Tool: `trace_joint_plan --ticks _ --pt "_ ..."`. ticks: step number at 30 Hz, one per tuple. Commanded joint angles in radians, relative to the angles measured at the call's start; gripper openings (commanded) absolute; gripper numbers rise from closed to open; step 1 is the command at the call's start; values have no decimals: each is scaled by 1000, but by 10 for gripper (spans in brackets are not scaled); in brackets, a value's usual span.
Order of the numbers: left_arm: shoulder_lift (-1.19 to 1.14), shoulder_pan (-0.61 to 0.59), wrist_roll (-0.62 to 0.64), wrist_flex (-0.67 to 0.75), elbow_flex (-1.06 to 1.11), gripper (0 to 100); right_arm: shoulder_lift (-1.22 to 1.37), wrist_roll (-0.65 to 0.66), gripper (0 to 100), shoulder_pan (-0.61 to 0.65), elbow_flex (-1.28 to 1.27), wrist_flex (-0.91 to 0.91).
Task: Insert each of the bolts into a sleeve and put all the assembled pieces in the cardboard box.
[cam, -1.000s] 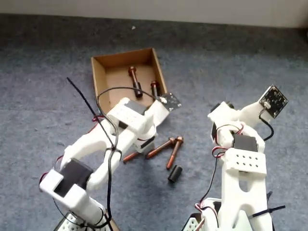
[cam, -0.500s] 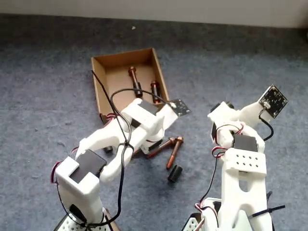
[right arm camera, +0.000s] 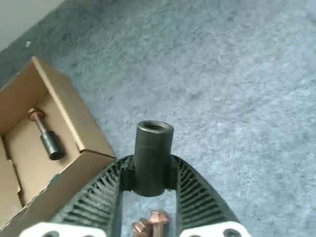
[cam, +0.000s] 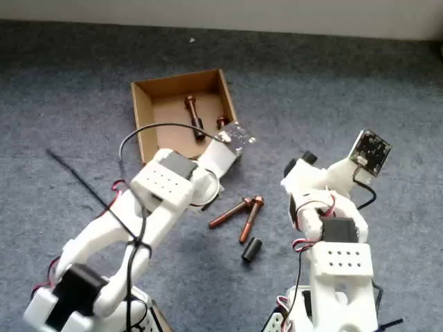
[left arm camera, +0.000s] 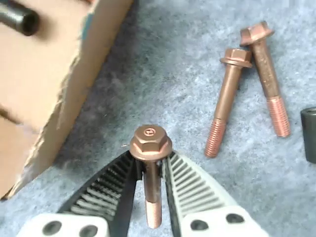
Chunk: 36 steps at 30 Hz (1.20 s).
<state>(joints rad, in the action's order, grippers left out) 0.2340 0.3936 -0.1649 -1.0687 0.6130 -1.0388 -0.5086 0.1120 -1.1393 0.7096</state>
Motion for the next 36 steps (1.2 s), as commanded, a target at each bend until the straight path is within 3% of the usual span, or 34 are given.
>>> trace_joint_plan --ticks 1,11,18,23,28,36 --pt "337 -68 77 86 148 4 -213 29 4 101 -62 -18" --pt "791 -125 216 112 294 4 -596 226 4 397 -302 -19" --pt "1053 -140 341 207 377 4 -802 367 4 570 -456 -21" --pt "1214 -133 402 215 420 4 -786 423 4 641 -526 -108" --pt "1357 -30 405 215 470 4 -786 493 4 691 -596 -200" --pt "1520 39 402 219 530 4 -786 496 4 714 -618 -268"
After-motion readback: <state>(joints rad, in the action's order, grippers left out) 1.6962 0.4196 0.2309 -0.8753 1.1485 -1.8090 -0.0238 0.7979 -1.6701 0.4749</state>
